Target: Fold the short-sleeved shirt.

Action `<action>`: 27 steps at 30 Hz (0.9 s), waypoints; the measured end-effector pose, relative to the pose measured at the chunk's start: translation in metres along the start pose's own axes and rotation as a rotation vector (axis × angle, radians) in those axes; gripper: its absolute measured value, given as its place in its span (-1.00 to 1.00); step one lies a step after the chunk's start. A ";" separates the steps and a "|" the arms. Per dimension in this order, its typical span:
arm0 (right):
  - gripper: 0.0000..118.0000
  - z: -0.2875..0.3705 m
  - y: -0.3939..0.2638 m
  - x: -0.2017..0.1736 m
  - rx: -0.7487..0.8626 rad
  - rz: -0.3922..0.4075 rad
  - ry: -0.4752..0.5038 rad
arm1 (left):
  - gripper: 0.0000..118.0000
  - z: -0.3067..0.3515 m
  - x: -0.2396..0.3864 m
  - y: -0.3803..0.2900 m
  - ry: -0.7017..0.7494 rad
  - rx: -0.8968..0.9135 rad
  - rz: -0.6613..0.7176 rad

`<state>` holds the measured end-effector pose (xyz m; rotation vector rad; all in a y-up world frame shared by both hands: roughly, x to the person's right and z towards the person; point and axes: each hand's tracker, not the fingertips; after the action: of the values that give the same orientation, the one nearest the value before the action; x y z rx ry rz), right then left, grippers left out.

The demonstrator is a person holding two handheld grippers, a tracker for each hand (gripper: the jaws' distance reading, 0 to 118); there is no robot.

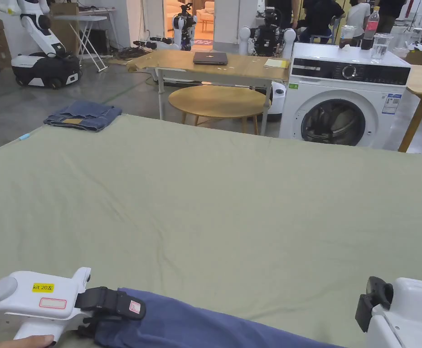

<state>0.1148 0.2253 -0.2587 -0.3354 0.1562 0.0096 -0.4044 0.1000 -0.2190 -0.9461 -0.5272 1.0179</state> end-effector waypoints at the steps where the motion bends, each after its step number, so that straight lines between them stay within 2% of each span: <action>1: -1.00 -0.001 -0.001 0.000 -0.004 -0.004 0.002 | -0.08 -0.003 0.000 -0.001 -0.004 0.012 0.013; 2: -1.00 -0.001 -0.001 0.000 -0.008 -0.007 0.003 | -0.18 -0.001 -0.003 -0.001 0.020 0.018 0.020; 3: -1.00 -0.001 -0.002 0.000 -0.011 -0.008 0.006 | -0.41 -0.004 -0.003 -0.001 0.094 0.025 0.015; 4: -1.00 -0.001 -0.002 0.000 -0.013 -0.008 0.008 | -0.80 -0.005 -0.003 -0.002 0.173 0.026 0.004; 5: -1.00 -0.002 -0.003 0.000 -0.016 -0.005 0.008 | -0.87 -0.005 -0.005 -0.004 0.137 0.029 0.014; 6: -1.00 -0.002 -0.003 0.000 -0.019 -0.004 0.008 | -0.88 -0.002 -0.003 -0.005 0.092 0.060 0.026; 8: -1.00 -0.001 -0.003 0.002 -0.021 -0.006 0.012 | -0.90 -0.002 0.009 -0.008 0.156 0.063 -0.015; 19: -1.00 0.001 0.006 0.009 -0.005 0.006 0.016 | -0.91 0.053 0.067 -0.008 0.241 0.161 -0.137; 22: -1.00 0.001 0.007 0.009 0.000 0.009 0.025 | -0.91 0.080 0.082 -0.007 0.304 0.202 -0.148; 27: -1.00 0.000 0.006 0.005 -0.001 0.010 0.044 | -0.91 0.110 0.106 -0.012 0.491 0.246 -0.194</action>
<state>0.1196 0.2309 -0.2617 -0.3360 0.2013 0.0122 -0.4330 0.2374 -0.1567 -0.8653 -0.0770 0.6260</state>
